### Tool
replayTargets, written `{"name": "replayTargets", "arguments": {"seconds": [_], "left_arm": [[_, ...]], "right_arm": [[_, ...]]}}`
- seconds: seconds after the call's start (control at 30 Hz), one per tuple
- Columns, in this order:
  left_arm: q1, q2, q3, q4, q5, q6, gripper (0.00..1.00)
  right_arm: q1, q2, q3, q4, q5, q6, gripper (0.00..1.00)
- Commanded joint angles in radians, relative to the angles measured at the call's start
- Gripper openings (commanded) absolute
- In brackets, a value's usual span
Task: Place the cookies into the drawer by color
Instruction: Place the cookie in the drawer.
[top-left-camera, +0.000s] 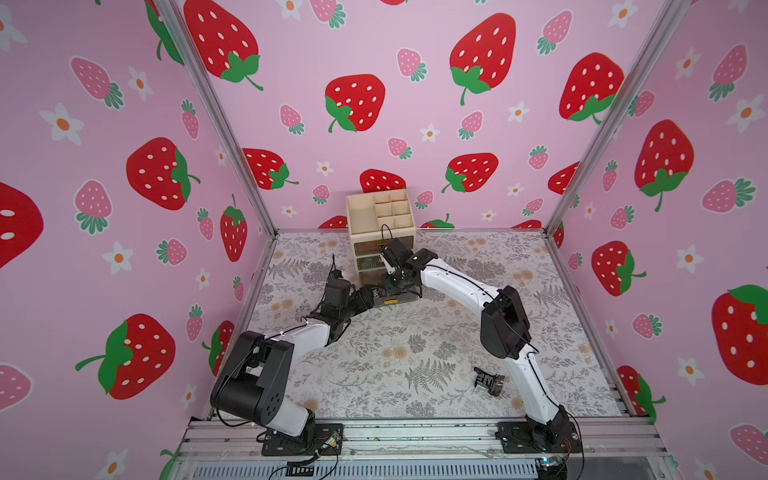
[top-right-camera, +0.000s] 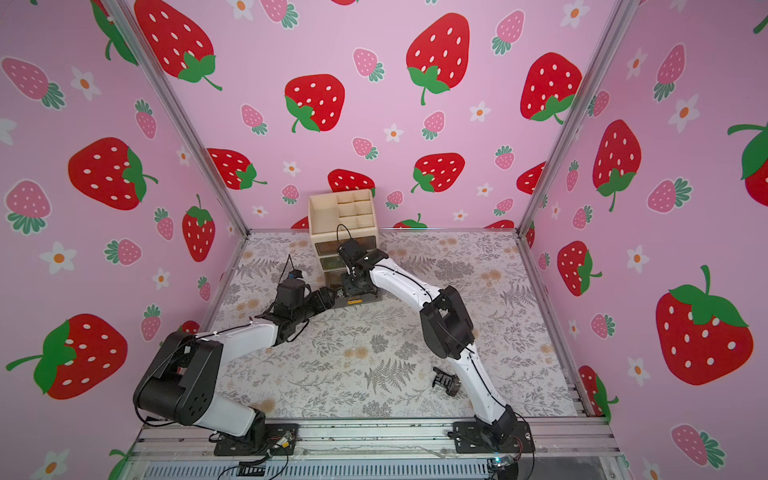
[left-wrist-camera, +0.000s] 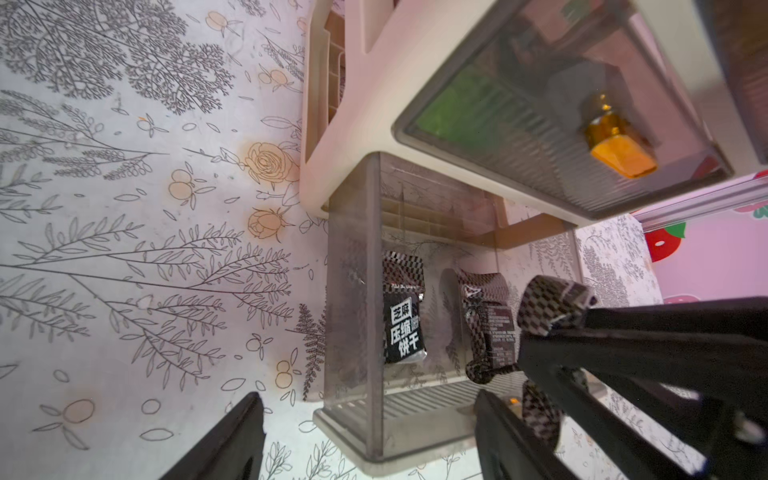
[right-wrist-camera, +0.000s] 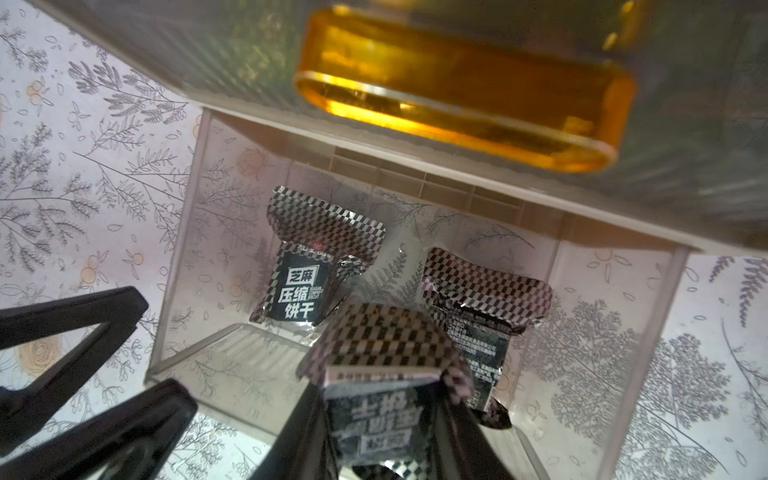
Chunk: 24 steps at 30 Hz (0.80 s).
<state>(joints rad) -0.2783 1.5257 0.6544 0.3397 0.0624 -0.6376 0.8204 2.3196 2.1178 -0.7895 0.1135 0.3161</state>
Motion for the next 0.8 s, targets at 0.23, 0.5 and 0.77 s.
{"name": "replayTargets", "arguments": {"seconds": [0.23, 0.5, 0.77], "left_arm": [[0.031, 0.023, 0.024, 0.03, 0.009, 0.018, 0.72], [0.044, 0.041, 0.004, 0.074, 0.035, 0.014, 0.68], [0.053, 0.038, -0.006, 0.09, 0.061, 0.015, 0.67]], "right_arm": [[0.021, 0.048, 0.089, -0.003, 0.065, -0.095, 0.3], [0.026, 0.1, 0.107, 0.058, 0.021, -0.131, 0.31], [0.011, 0.138, 0.116, 0.051, -0.024, -0.094, 0.33]]}}
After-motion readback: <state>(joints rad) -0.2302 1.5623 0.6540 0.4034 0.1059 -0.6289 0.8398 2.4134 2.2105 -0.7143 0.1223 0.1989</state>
